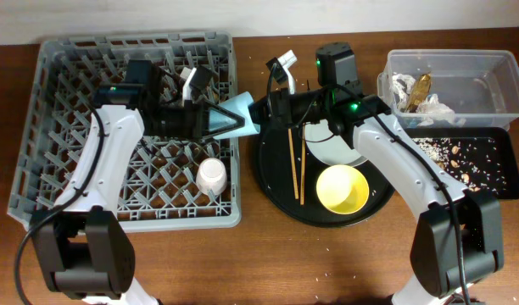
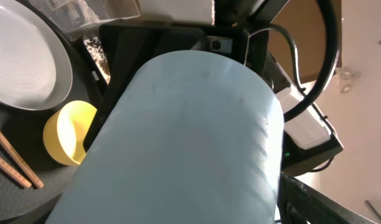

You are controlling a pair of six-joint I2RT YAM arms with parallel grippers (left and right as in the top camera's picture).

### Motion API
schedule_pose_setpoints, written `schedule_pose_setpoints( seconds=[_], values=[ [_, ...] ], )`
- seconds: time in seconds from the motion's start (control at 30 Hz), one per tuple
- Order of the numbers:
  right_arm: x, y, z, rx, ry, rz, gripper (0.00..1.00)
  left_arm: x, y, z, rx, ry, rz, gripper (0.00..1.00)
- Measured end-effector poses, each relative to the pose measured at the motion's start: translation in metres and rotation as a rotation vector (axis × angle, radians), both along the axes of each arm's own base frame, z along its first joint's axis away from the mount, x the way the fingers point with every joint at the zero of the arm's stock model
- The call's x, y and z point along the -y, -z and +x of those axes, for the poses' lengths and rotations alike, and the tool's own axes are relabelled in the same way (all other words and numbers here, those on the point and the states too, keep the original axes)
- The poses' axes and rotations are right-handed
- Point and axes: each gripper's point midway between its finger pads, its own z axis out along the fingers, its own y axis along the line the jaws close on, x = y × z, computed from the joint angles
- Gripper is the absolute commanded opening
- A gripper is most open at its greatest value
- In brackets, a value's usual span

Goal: Sort waste into correct bins and load items into the dishwasher rack
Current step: 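Grasp the blue cup with the right gripper and pass it to the left gripper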

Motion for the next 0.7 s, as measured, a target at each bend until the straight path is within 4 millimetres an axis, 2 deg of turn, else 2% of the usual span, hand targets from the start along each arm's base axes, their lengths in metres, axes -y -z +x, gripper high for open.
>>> schedule_pose_setpoints(
  seconds=[0.17,0.23,0.27,0.3,0.53,0.6,0.7],
  values=[
    [0.001,0.0,0.002,-0.014,0.01,0.0,0.04,-0.003,-0.004,0.001,-0.018,-0.008,-0.021,0.9],
    [0.001,0.0,0.002,-0.015,0.011,0.001,0.04,-0.004,-0.004,0.002,-0.033,-0.013,-0.021,0.73],
    [0.001,-0.001,0.002,-0.014,0.008,0.004,0.04,-0.005,-0.003,0.002,-0.04,-0.015,-0.018,0.57],
    [0.001,-0.003,0.001,-0.016,0.002,0.008,0.04,-0.006,-0.002,0.003,-0.048,-0.018,-0.016,0.53],
    [0.004,-0.002,-0.006,-0.06,-0.009,-0.009,0.04,-0.004,-0.002,0.001,-0.058,-0.012,-0.036,0.54],
    [0.001,-0.002,-0.007,-0.052,-0.012,-0.013,0.04,-0.006,-0.003,0.003,-0.052,-0.016,-0.038,0.65],
    [-0.002,0.0,-0.006,-0.047,-0.002,-0.026,0.04,-0.012,-0.003,0.007,-0.041,-0.032,-0.046,0.73]
  ],
)
